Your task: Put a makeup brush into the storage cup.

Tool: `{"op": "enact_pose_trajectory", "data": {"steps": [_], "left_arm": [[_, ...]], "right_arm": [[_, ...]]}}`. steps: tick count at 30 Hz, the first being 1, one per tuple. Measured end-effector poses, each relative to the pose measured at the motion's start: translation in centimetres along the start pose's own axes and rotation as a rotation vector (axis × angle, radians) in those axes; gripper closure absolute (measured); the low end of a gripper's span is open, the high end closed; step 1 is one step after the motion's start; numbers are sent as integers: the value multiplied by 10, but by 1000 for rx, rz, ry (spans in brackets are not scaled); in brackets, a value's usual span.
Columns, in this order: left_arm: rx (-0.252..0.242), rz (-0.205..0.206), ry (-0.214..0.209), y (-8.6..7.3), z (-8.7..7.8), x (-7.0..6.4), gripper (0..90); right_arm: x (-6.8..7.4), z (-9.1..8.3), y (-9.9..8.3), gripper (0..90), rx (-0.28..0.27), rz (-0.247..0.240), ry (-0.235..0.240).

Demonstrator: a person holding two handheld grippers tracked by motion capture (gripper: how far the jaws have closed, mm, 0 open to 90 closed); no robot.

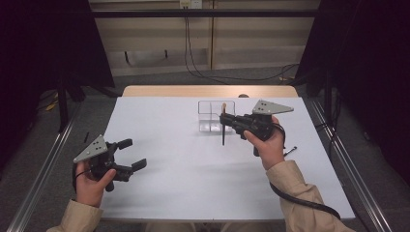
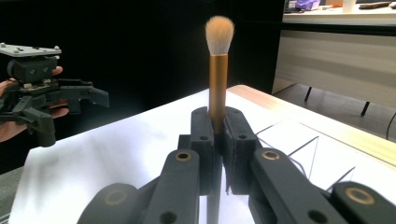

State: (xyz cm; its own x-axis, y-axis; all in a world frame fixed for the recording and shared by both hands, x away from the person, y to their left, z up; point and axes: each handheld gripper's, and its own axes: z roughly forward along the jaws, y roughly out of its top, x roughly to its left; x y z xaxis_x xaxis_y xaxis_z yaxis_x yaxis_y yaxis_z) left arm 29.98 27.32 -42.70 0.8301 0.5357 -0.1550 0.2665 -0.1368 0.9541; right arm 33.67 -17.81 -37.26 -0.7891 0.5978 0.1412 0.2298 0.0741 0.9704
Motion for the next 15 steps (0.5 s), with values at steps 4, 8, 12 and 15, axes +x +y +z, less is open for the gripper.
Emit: {"op": "enact_pose_trajectory", "data": {"steps": [4, 8, 12, 15], "left_arm": [[-2, -4, -8, 1, 3, 1, 3], [-2, 0, -14, 1, 4, 2, 3], [-6, -4, -14, 2, 5, 3, 3], [-3, -4, -17, 2, 6, 4, 3]], "right_arm": [[-2, -1, 2, 839, -5, -6, -18], [-5, -1, 6, 839, -7, -9, -34], [-7, -1, 8, 839, -13, -7, -43], [-9, 3, 10, 839, -13, -4, -48]]}}
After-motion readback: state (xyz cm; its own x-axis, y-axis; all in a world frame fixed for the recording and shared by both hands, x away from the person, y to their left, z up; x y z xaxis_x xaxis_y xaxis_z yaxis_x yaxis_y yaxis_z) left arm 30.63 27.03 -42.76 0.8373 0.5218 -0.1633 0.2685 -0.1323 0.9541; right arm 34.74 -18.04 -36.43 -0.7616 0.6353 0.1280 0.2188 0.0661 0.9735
